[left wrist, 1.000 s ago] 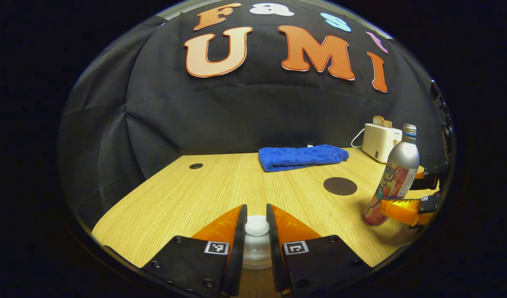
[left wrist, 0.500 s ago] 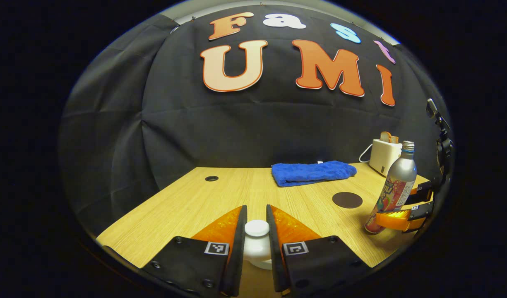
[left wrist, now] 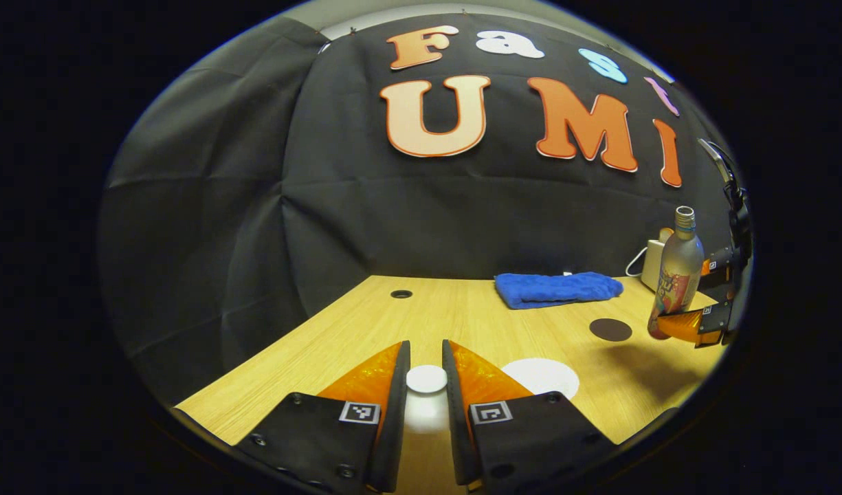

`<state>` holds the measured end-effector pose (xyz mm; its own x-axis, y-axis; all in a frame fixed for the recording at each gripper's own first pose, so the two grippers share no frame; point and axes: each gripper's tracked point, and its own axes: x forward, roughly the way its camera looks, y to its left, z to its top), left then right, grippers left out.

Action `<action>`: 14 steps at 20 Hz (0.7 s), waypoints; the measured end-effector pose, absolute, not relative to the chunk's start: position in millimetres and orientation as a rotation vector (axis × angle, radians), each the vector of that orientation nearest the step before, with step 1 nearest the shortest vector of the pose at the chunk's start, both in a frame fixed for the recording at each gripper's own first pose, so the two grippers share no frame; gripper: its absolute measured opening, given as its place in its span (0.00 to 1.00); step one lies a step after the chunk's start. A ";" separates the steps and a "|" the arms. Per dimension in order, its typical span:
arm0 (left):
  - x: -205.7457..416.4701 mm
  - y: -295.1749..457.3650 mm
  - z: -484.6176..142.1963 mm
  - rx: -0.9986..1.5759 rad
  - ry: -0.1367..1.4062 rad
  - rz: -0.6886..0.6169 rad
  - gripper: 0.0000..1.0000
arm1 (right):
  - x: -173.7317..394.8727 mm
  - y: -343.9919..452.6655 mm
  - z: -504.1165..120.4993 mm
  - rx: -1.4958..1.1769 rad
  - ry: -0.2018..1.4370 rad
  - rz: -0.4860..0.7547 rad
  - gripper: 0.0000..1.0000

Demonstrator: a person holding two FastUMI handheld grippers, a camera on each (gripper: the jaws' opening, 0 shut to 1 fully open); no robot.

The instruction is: Open the teacup lid with one hand, grasp the water bottle and pour water into the teacup with the other hand; after pouring, place the water bottle on the coaster and then close the teacup lid.

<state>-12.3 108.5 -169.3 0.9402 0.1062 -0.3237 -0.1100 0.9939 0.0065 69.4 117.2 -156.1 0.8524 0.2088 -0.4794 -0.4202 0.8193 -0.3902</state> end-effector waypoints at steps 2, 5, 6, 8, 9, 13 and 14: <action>-17.6 123.6 -168.3 -0.010 0.332 0.133 0.34 | 75.5 124.8 -150.9 -0.578 0.427 0.360 0.78; -24.0 138.0 -167.5 -0.023 0.332 0.152 0.34 | 86.9 142.3 -156.6 -0.676 0.434 0.427 0.78; -24.8 142.2 -169.9 -0.025 0.335 0.158 0.34 | 86.8 146.6 -160.9 -0.715 0.443 0.444 0.78; -27.3 146.2 -170.6 -0.029 0.336 0.157 0.34 | 90.0 157.4 -166.2 -0.798 0.442 0.472 0.78; -28.9 148.3 -170.5 -0.031 0.336 0.157 0.29 | 91.8 163.1 -167.2 -0.833 0.439 0.484 0.78; -33.9 164.3 -174.7 -0.043 0.337 0.178 0.34 | 110.2 169.6 -169.5 -0.977 0.383 0.448 0.78; -35.8 168.2 -176.9 -0.050 0.338 0.182 0.34 | 112.3 168.6 -168.1 -1.012 0.368 0.437 0.78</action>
